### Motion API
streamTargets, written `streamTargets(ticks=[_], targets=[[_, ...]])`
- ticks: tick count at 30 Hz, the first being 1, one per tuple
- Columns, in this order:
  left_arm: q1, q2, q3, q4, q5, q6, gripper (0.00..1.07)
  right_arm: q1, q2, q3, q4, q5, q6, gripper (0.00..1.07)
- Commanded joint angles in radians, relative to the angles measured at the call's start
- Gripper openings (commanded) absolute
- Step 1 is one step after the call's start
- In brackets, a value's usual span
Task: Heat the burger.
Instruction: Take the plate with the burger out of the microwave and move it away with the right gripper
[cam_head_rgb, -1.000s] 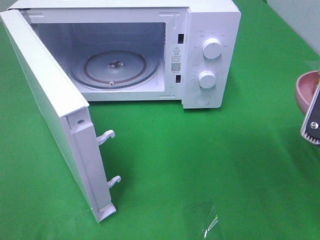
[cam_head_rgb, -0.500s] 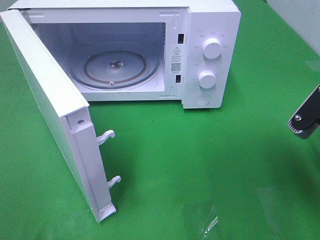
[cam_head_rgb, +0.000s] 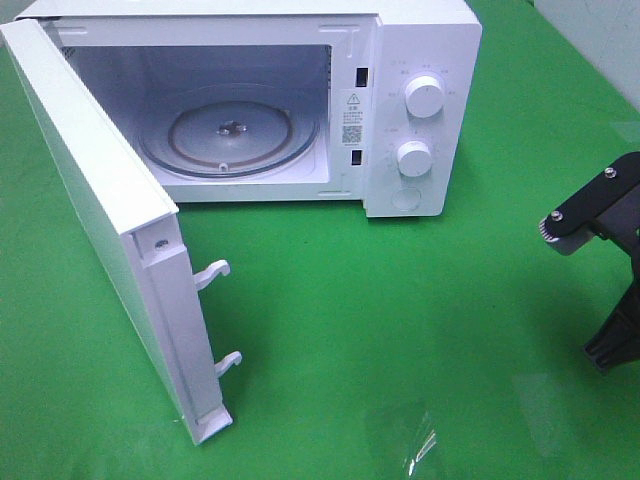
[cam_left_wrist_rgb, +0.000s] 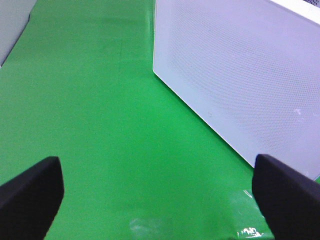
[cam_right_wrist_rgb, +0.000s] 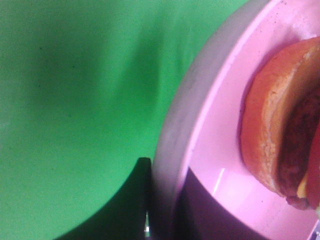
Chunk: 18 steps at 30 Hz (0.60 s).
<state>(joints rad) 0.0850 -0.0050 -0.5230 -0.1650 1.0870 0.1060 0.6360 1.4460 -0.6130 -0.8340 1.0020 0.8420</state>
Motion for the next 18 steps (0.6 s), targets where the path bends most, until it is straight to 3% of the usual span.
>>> streamTargets(ticks=[1,14,18], targets=[[0.001,-0.006,0.004,-0.006,-0.014,0.002,0.94,-0.025,0.03,-0.006,-0.062,0.014,0.041,0.0],[0.001,-0.006,0.004,-0.006,-0.014,0.002,0.94,-0.149,0.174,-0.008,-0.066,-0.125,0.195,0.0],[0.001,-0.006,0.004,-0.006,-0.014,0.002,0.94,-0.178,0.257,-0.069,-0.066,-0.138,0.249,0.02]])
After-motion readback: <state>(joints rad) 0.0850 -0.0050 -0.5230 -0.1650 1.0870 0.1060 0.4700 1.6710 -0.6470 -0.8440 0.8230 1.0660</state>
